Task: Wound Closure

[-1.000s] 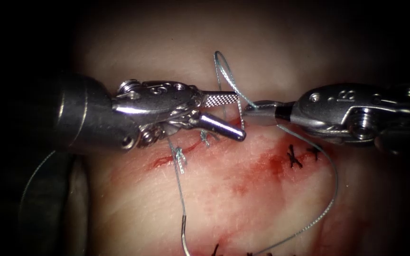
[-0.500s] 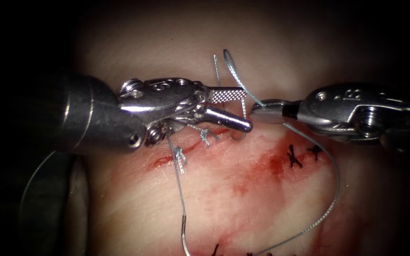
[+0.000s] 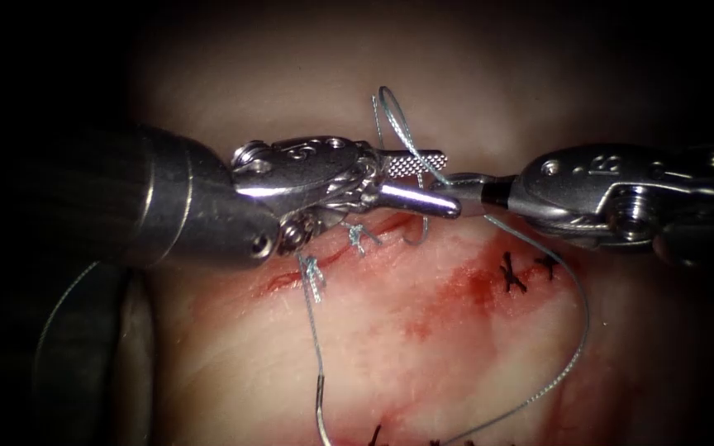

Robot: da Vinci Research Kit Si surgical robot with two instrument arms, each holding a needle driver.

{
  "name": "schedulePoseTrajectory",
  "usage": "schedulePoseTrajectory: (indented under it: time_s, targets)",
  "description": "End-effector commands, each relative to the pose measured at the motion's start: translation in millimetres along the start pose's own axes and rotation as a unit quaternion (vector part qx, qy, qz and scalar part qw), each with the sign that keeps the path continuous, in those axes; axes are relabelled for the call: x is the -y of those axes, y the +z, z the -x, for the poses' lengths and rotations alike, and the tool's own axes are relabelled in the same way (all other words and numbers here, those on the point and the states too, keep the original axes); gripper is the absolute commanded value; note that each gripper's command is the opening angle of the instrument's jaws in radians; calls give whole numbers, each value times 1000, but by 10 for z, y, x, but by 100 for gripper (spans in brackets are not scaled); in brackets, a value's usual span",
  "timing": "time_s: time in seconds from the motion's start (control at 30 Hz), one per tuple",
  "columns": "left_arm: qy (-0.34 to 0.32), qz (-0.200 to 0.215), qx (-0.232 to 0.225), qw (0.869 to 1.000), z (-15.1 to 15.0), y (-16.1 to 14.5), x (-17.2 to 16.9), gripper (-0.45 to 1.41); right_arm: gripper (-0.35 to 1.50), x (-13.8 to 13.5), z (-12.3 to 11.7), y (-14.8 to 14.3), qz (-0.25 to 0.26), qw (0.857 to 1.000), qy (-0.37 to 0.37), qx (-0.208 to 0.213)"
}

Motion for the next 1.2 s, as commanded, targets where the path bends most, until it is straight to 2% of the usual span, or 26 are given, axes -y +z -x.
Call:
schedulePoseTrajectory:
  time_s: [0.03, 0.07, 0.33, 0.37, 0.43, 0.47, 0.5, 0.57, 0.67, 0.73, 0.77, 0.87, 0.93, 0.97, 1.0, 1.07, 1.1, 1.2]
  targets:
    - [-12, -2, 0, 1000, 3, 4, 4, -22, -35, 1, -5, 8, -1, 1000, -1, -1]
    - [-30, -2, -2, 1000, 2, 4, 5, -45, -35, 2, -5, 8, -1, 1000, -1, -1]
    - [-55, -3, -14, 998, -1, 2, 6, -45, -35, 4, -5, 8, -1, 1000, -1, -1]
    - [-61, -3, -15, 998, -2, 1, 6, -45, -15, 5, -5, 8, -1, 1000, -1, -1]
    - [-68, -2, -15, 998, -4, -1, 6, -45, 79, 6, -5, 7, -1, 1000, -7, -1]
    - [-80, -1, -15, 997, -5, -4, 6, -45, 105, 6, -5, 7, -1, 1000, -13, -1]
    - [-89, 0, -15, 996, -6, -6, 7, -45, 118, 7, -4, 7, -2, 1000, -13, -1]
    - [-113, 0, -18, 993, -8, -16, 8, -45, 133, 7, -3, 4, -3, 999, -34, -3]
    - [-131, -5, -9, 991, -6, -38, 12, -45, 142, 6, -6, -6, -12, 999, -47, -5]
    - [-144, -14, 15, 989, 2, -53, 13, -45, 138, 6, -12, -16, -18, 999, -43, -6]
    - [-153, -17, 37, 987, 9, -60, 13, -45, 130, 5, -17, -23, -20, 999, -39, -5]
    - [-164, -27, 119, 979, 33, -79, 13, -45, 126, 2, -32, -36, -23, 999, -28, -6]
    - [-167, -22, 175, 970, 44, -91, 7, -45, 120, -1, -42, -42, -12, 1000, -20, -16]
    - [-167, -18, 196, 966, 47, -95, 3, -45, 110, -3, -48, -44, 0, 1000, -15, -25]
    - [-168, -14, 217, 962, 48, -99, -3, -45, 84, -5, -52, -44, 16, 999, -4, -33]
    - [-169, -3, 241, 956, 48, -100, -15, -45, -11, -11, -57, -41, 42, 998, 8, -42]
    - [-169, 7, 250, 953, 46, -98, -22, -45, -35, -16, -59, -36, 54, 997, 14, -45]
    - [-174, 30, 272, 946, 41, -88, -41, -45, -35, -30, -55, -20, 73, 996, 12, -48]
